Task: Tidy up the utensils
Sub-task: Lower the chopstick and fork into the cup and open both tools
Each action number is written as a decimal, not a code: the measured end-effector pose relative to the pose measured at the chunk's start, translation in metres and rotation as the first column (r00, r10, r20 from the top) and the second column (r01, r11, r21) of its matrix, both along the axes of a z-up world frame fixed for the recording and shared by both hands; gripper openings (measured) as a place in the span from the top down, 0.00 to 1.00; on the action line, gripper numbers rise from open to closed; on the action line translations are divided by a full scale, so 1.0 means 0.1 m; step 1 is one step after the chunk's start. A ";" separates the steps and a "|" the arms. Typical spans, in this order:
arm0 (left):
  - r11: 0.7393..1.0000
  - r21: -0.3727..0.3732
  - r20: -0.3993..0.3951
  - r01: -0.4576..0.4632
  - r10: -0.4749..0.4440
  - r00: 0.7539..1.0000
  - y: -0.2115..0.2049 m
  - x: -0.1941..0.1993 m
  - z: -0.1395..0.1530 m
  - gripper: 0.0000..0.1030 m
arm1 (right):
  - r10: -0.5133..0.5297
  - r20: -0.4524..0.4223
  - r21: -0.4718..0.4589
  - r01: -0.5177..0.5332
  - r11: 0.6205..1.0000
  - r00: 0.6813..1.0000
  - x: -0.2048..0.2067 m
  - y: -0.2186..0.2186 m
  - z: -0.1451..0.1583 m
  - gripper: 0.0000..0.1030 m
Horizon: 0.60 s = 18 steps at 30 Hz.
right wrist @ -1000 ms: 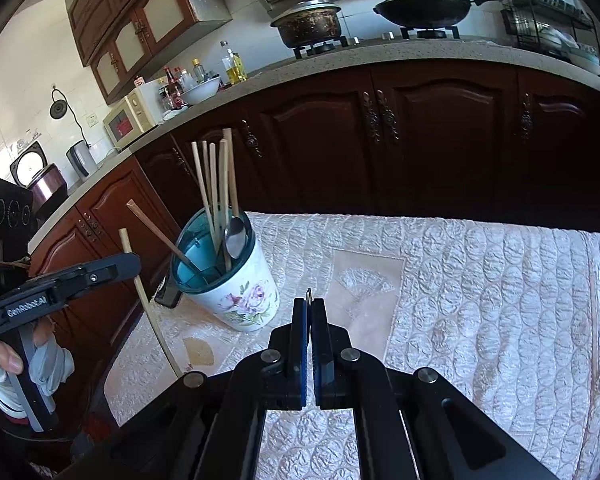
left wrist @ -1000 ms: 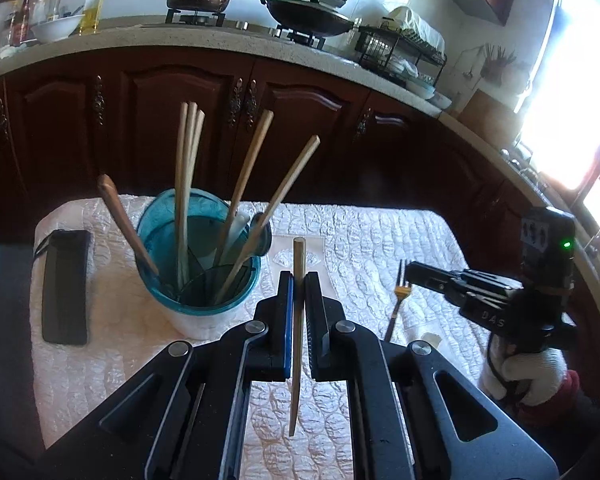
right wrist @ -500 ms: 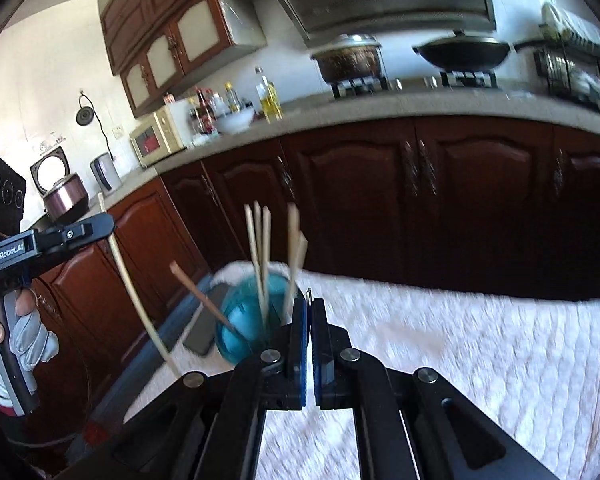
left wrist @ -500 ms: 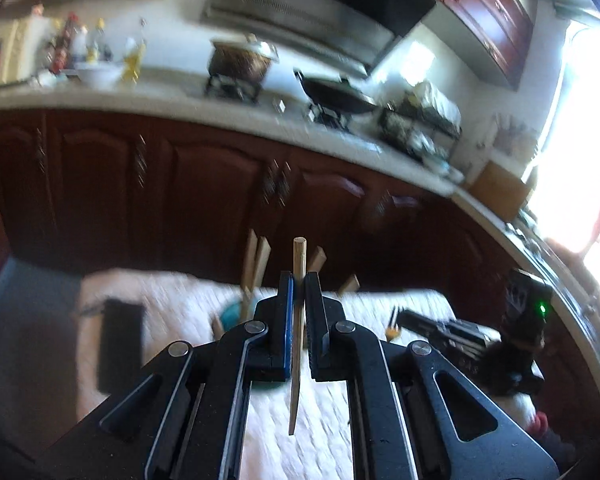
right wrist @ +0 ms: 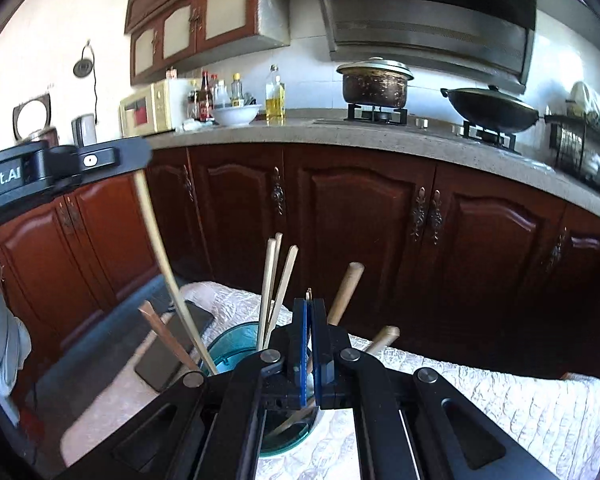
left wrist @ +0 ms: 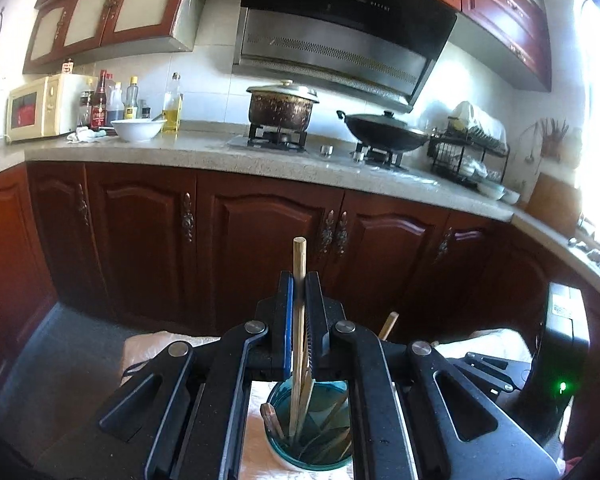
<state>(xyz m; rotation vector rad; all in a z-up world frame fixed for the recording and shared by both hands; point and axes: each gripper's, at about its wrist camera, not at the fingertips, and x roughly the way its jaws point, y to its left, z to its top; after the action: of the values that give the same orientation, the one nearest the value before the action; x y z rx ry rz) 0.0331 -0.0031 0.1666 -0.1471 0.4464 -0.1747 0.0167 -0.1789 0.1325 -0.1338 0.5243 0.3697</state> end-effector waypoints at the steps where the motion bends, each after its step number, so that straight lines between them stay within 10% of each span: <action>1: 1.000 0.001 -0.006 -0.003 0.003 1.000 -0.01 0.03 -0.04 0.96 | -0.002 0.003 -0.014 0.002 1.000 1.000 0.01 0.04 -0.03 0.99; 18: 1.000 0.020 -0.146 0.010 -0.007 0.989 -0.19 0.17 -0.57 0.96 | 0.052 -0.154 -0.032 -0.058 0.998 0.987 -0.04 0.05 -0.70 0.99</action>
<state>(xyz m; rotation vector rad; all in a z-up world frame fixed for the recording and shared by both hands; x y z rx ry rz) 0.0501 -0.0219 0.1092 -0.1383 0.5950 -0.1683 0.0123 -0.1744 0.0624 -0.1561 0.6800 0.4266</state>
